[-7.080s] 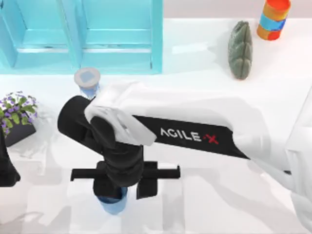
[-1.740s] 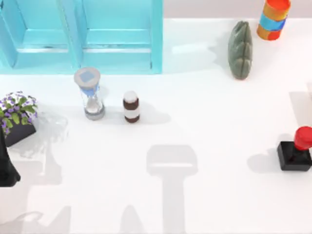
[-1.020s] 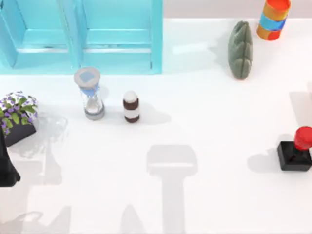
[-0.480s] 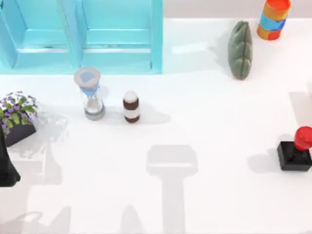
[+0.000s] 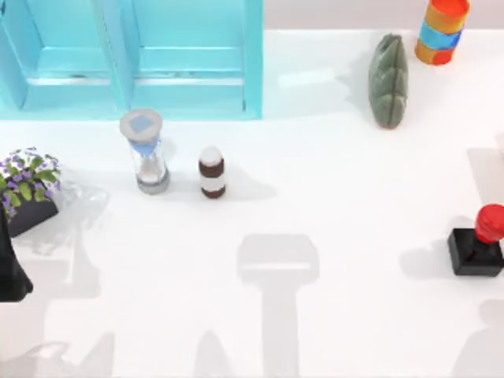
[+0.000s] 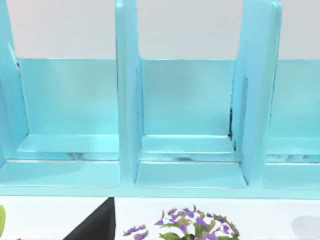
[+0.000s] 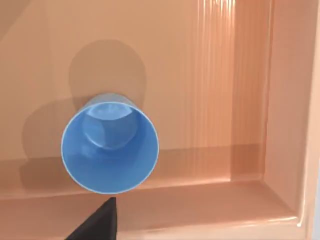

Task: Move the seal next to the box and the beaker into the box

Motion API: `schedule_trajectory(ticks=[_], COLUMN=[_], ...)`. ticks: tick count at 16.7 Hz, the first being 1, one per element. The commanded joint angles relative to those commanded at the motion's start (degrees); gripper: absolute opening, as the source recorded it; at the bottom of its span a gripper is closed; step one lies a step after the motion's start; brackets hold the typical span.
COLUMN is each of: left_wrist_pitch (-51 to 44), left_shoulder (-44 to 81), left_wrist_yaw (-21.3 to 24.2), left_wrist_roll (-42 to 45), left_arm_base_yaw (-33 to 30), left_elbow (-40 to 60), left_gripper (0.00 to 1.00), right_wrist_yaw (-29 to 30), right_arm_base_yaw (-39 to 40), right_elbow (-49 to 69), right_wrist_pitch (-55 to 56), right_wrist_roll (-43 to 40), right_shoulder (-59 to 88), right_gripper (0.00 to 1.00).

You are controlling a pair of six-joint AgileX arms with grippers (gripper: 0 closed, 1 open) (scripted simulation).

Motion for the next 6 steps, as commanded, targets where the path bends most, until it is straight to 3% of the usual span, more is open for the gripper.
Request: schedule_trajectory(ticks=[6], left_wrist_pitch=[0.0], left_shoulder=[0.0], left_wrist_yaw=[0.0], left_wrist_roll=[0.0], left_arm_base_yaw=[0.0], left_elbow=[0.0], left_gripper=[1.00], right_wrist_yaw=[-3.0], right_arm_base_yaw=[-0.4], right_elbow=[-0.5], right_wrist_pitch=[-5.6], right_wrist_roll=[-1.0], right_shoulder=[4.7], right_gripper=[1.00])
